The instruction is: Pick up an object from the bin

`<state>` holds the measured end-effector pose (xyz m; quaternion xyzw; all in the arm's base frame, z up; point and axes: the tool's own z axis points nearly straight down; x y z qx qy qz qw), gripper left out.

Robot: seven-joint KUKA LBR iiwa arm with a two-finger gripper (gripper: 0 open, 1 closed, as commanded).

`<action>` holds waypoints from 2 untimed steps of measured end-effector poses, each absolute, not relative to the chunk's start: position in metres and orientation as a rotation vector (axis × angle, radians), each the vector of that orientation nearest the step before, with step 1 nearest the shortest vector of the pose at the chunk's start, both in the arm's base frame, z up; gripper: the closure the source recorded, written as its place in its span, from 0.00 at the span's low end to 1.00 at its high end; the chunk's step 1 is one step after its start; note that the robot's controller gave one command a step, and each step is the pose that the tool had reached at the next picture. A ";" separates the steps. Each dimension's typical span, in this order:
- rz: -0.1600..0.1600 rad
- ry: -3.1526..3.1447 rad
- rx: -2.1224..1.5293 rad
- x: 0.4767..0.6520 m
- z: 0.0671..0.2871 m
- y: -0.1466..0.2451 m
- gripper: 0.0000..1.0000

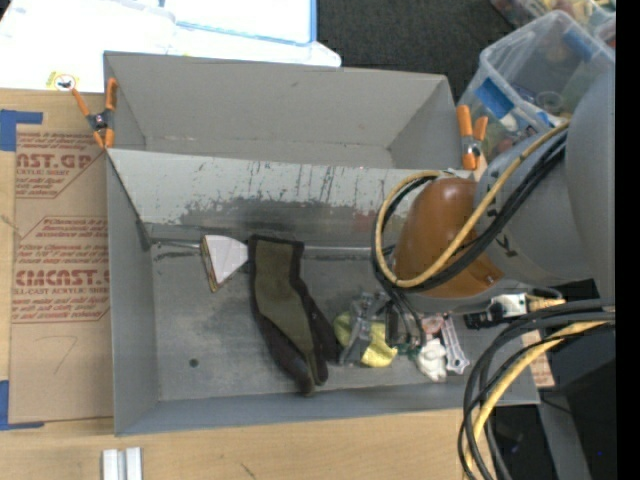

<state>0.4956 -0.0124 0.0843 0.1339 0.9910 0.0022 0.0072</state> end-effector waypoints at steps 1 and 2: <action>0.007 3.099 0.419 0.496 0.084 -0.012 1.00; 0.006 3.101 0.463 0.487 0.161 -0.016 1.00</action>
Offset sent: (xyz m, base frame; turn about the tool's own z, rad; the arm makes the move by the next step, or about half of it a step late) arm -0.0077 -0.0040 0.0995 0.0348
